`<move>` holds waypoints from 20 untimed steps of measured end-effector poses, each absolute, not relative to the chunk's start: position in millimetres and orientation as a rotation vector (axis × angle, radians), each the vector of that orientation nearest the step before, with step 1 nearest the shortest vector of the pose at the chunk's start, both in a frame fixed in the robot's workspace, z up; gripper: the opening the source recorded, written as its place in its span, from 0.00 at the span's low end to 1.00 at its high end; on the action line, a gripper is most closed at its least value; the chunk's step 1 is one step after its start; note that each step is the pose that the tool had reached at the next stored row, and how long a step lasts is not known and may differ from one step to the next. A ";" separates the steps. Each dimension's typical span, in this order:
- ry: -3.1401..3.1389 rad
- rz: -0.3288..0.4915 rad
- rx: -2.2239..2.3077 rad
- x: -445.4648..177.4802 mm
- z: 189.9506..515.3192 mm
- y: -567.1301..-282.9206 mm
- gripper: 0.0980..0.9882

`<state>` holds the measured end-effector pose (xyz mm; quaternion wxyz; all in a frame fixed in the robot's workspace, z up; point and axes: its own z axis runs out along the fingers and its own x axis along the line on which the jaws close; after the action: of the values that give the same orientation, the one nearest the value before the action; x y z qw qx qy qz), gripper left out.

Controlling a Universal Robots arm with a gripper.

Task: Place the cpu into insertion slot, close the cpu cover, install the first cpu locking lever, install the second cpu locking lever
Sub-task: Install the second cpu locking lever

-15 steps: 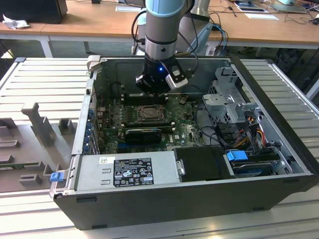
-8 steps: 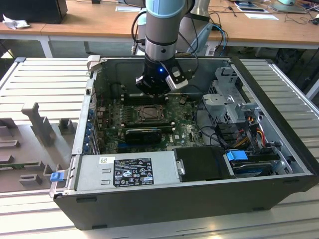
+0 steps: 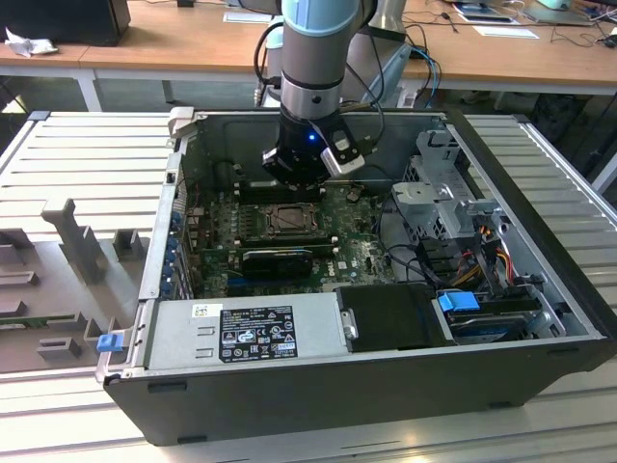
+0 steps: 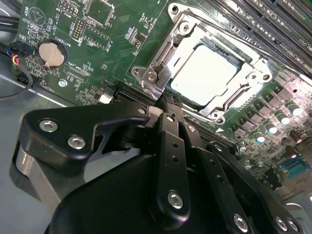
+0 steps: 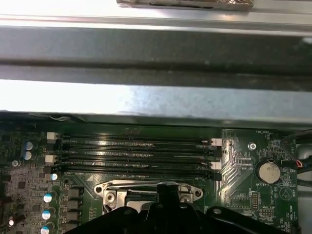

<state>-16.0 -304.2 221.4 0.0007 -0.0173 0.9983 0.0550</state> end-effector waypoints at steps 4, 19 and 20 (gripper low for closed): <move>3.135 0.173 -0.054 -15.9 226.1 -304.1 0.01; 3.135 0.173 -0.054 -15.8 227.0 -315.7 0.01; 3.135 0.173 -0.054 -15.8 228.2 -315.7 0.01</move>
<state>-15.8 -315.7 228.2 0.0008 -0.0173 0.9983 0.0551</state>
